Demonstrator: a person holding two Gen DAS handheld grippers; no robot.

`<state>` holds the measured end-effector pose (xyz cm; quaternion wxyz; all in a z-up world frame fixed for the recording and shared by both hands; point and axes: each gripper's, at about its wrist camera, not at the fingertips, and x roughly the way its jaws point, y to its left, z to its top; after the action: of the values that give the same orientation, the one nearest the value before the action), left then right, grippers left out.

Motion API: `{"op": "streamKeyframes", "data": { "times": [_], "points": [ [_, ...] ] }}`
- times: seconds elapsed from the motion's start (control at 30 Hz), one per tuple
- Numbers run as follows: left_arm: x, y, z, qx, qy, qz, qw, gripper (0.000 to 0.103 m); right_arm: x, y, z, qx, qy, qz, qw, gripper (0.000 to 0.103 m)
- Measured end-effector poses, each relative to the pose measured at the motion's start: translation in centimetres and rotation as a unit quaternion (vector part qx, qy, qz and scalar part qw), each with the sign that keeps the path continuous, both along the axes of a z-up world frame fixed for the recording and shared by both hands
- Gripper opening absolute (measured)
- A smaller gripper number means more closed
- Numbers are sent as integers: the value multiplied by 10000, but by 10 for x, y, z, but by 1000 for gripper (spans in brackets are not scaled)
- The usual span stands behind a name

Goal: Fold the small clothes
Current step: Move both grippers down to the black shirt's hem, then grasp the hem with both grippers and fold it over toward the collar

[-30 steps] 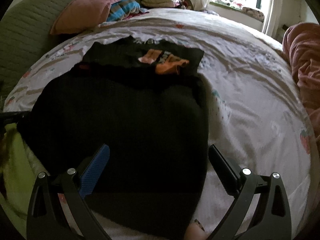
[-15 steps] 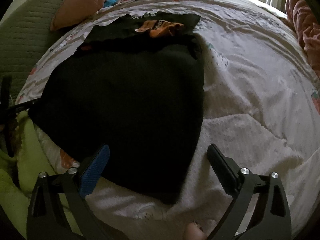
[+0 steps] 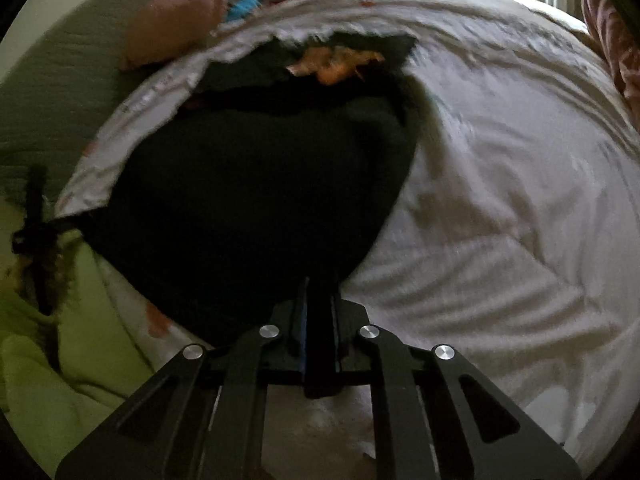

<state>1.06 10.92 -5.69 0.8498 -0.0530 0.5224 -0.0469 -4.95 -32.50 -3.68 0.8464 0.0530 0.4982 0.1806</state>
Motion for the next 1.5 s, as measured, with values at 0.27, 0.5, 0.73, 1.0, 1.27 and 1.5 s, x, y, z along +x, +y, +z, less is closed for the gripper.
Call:
{"op": "streamKeyframes", "data": {
  "times": [0.27,0.5,0.73,1.0,1.27,1.5],
  "points": [
    [-1,-2,1,30,-23,-61,10000,7,9,-12,53,513,-924,-136,9943,7],
    [-5,-3,29,-155,-412,-13,9990,3,16,-21,61,662,-1141,-310,9908,7],
    [2,1,77,-328,-979,94,9946,3,18,-29,70,719,-1400,-459,9865,7],
    [20,2,109,-259,-1327,292,9904,3,24,-33,89,731,-1810,-570,9791,7],
    [36,-6,125,-11,-1509,315,9881,3,38,-36,99,714,-2030,-743,9738,7],
    [52,-14,135,288,-1654,355,9852,3,52,-35,106,630,-2184,-790,9706,7]
  ]
}}
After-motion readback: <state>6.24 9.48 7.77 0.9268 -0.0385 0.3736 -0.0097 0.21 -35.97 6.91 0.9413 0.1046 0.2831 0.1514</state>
